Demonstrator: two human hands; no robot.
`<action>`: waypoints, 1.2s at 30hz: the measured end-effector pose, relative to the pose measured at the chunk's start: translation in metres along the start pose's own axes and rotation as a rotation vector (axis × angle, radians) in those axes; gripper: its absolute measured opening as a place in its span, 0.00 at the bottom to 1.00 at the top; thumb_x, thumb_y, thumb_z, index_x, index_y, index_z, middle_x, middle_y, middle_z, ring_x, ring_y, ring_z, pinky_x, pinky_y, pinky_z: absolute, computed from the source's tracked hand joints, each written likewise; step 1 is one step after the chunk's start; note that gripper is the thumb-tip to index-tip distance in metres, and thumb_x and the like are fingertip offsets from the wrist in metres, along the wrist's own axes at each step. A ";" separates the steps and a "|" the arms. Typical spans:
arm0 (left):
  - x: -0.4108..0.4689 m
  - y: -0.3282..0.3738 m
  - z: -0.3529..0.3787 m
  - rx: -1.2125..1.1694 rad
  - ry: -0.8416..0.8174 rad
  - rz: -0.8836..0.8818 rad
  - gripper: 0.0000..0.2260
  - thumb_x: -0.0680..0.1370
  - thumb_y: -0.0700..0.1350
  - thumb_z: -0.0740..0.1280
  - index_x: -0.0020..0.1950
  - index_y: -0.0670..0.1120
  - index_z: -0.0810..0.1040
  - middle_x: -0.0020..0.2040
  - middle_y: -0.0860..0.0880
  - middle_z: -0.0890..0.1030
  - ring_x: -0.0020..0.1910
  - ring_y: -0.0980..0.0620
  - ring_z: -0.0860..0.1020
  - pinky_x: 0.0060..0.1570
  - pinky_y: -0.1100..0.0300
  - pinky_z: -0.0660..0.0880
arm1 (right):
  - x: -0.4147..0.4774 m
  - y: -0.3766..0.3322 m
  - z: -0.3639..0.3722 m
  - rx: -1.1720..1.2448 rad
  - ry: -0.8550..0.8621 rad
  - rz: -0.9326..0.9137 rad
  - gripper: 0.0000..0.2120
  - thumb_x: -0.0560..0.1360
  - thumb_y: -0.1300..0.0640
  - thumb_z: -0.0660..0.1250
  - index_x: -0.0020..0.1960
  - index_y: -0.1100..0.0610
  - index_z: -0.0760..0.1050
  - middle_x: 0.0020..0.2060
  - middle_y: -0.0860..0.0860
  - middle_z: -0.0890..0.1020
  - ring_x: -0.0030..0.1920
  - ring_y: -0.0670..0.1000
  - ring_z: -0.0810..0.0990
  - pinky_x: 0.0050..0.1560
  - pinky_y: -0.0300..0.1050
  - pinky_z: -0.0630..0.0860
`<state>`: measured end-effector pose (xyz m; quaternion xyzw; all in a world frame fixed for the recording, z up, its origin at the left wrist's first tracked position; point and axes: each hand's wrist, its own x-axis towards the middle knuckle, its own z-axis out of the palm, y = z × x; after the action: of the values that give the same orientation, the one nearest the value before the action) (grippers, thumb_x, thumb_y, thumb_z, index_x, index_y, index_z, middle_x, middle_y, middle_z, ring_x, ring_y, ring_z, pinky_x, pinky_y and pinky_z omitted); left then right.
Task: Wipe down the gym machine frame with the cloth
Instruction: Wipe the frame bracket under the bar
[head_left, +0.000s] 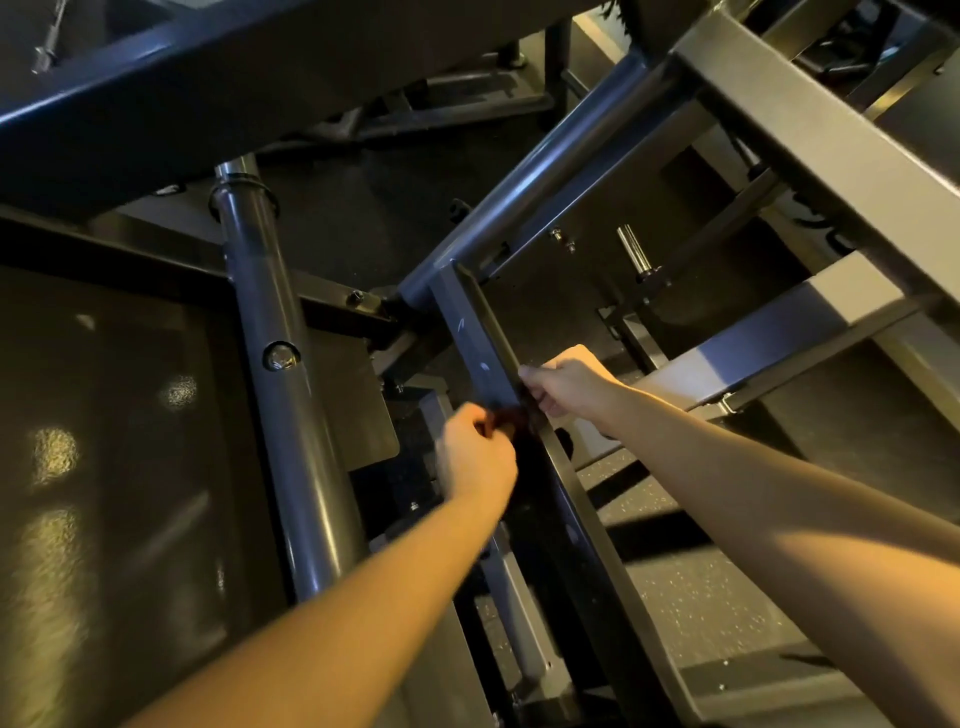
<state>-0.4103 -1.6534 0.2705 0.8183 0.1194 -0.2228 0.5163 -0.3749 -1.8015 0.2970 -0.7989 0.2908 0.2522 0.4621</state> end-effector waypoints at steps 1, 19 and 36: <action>-0.018 -0.008 0.004 -0.027 -0.076 -0.010 0.08 0.81 0.41 0.67 0.56 0.53 0.78 0.53 0.54 0.79 0.52 0.55 0.79 0.56 0.52 0.79 | 0.001 -0.001 0.000 0.021 0.009 0.001 0.15 0.84 0.48 0.62 0.62 0.58 0.76 0.56 0.57 0.80 0.53 0.52 0.79 0.55 0.47 0.73; -0.021 0.005 0.001 -0.137 -0.096 -0.111 0.06 0.81 0.41 0.67 0.54 0.53 0.76 0.51 0.53 0.78 0.51 0.55 0.77 0.54 0.54 0.75 | 0.002 0.003 0.005 0.096 0.013 -0.015 0.15 0.85 0.47 0.58 0.53 0.58 0.77 0.49 0.56 0.79 0.50 0.53 0.78 0.54 0.47 0.73; 0.048 0.013 -0.010 -0.039 -0.053 -0.128 0.06 0.80 0.43 0.69 0.53 0.53 0.78 0.50 0.48 0.80 0.51 0.47 0.80 0.54 0.44 0.81 | 0.000 0.013 0.008 -0.113 0.076 -0.242 0.07 0.81 0.59 0.67 0.53 0.57 0.84 0.49 0.52 0.83 0.47 0.47 0.83 0.47 0.40 0.76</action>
<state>-0.3602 -1.6516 0.2616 0.7925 0.1622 -0.2747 0.5199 -0.3852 -1.8001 0.2855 -0.8619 0.1951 0.1802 0.4320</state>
